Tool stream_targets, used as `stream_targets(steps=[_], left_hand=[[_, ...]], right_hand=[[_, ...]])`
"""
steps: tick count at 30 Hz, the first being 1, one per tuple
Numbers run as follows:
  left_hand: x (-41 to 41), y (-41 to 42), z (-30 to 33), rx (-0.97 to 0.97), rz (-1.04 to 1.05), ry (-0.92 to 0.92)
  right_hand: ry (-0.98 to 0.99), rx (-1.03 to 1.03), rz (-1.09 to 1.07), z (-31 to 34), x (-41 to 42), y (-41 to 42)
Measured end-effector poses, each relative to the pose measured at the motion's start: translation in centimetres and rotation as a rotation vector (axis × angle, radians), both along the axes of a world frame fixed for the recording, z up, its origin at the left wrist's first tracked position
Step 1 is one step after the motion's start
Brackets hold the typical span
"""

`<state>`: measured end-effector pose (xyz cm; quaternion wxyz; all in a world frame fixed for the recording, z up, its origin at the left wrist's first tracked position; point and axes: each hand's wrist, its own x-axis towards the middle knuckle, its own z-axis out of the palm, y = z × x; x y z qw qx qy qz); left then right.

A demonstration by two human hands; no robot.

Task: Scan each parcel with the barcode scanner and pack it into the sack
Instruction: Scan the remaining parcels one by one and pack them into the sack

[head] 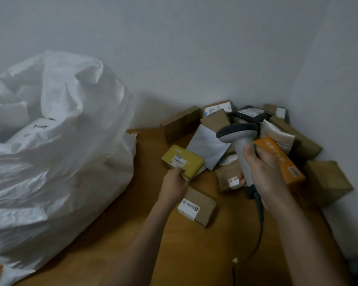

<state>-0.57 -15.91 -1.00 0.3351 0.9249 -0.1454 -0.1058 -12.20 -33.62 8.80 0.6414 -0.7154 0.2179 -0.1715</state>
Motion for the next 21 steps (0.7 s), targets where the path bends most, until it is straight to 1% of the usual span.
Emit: stream_targets(steps=[2, 3, 4, 6, 8, 9, 13, 17, 19, 21], left_hand=[[-1.1, -1.3, -3.8, 0.258, -0.179, 0.102], [-1.8, -1.9, -5.5, 0.386, -0.247, 0.122], [-2.4, -2.3, -7.1, 0.514, -0.294, 0.112], [-3.4, -3.1, -9.7, 0.737, -0.353, 0.024], [-3.7, -3.8, -11.5, 0.874, -0.408, -0.049], [-3.6, -4.1, -12.1, 0.914, -0.435, -0.054], [-3.2, -5.7, -13.6, 0.964, -0.528, 0.028], [-3.4, -6.3, -13.5, 0.919, -0.515, 0.035], [-3.4, -6.1, -13.1, 0.901, -0.476, 0.113], [-3.2, -5.9, -12.2, 0.78, -0.347, 0.154]], right_hand=[[0.045, 0.018, 0.031, -1.4, -0.2, -2.1], [0.071, 0.038, 0.043, -2.1, -0.2, -3.1], [0.095, 0.059, 0.054, -2.8, -0.2, -4.1], [0.13, 0.076, 0.068, -4.0, -0.4, -5.8], [0.158, 0.075, 0.074, -5.1, -0.4, -7.3], [0.175, 0.077, 0.074, -5.6, -0.4, -7.9], [0.228, 0.107, 0.087, -7.2, -0.1, -9.7], [0.245, 0.164, 0.087, -7.8, 0.4, -10.4], [0.246, 0.159, 0.081, -7.8, 0.6, -10.4], [0.233, 0.161, 0.074, -7.7, 0.9, -10.3]])
